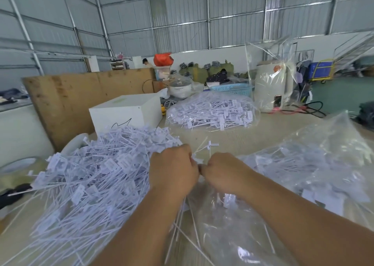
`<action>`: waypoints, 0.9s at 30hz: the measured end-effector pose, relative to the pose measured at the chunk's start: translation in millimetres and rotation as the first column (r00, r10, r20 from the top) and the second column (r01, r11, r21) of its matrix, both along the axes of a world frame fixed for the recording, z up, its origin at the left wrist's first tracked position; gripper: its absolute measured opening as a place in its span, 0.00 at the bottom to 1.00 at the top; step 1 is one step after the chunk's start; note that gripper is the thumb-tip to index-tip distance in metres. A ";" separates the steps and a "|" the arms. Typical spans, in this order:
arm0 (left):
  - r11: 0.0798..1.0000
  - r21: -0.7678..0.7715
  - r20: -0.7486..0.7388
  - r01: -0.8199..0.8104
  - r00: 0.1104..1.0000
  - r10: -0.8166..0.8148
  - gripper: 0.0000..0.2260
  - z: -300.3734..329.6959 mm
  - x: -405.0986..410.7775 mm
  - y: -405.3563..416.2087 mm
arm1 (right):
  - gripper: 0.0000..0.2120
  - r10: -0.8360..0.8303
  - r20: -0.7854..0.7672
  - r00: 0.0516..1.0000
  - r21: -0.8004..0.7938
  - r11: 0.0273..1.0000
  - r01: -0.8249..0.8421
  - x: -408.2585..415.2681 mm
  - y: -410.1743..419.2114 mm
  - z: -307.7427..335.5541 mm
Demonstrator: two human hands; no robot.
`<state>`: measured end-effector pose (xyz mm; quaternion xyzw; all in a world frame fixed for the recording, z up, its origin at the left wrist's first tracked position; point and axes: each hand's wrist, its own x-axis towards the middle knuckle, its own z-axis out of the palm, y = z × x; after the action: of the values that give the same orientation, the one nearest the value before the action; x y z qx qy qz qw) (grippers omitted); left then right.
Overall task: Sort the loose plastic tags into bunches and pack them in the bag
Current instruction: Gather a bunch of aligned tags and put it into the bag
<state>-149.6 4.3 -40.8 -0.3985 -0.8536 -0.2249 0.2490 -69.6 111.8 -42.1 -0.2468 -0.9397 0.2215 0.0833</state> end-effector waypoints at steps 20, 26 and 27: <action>0.974 -0.198 0.282 0.110 0.958 -0.051 0.10 -9.4 1.2 -3.0 | 0.07 -0.333 0.022 0.943 -0.417 0.854 0.311 -44.2 14.1 -9.9; 0.965 -0.244 0.229 0.095 0.973 -0.038 0.19 -15.2 -0.7 -1.2 | 0.09 -0.223 0.127 0.967 -0.480 0.839 0.256 -35.2 7.9 4.2; 0.958 -0.271 0.214 0.089 0.976 -0.030 0.19 -16.5 -0.4 -1.5 | 0.10 -0.218 0.107 0.970 -0.535 0.809 0.241 -34.0 6.8 4.2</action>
<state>-150.0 2.8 -57.3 -0.4294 -0.8857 -0.1502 0.0929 -103.6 118.6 -38.0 -0.3764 -0.8026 0.4625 0.0167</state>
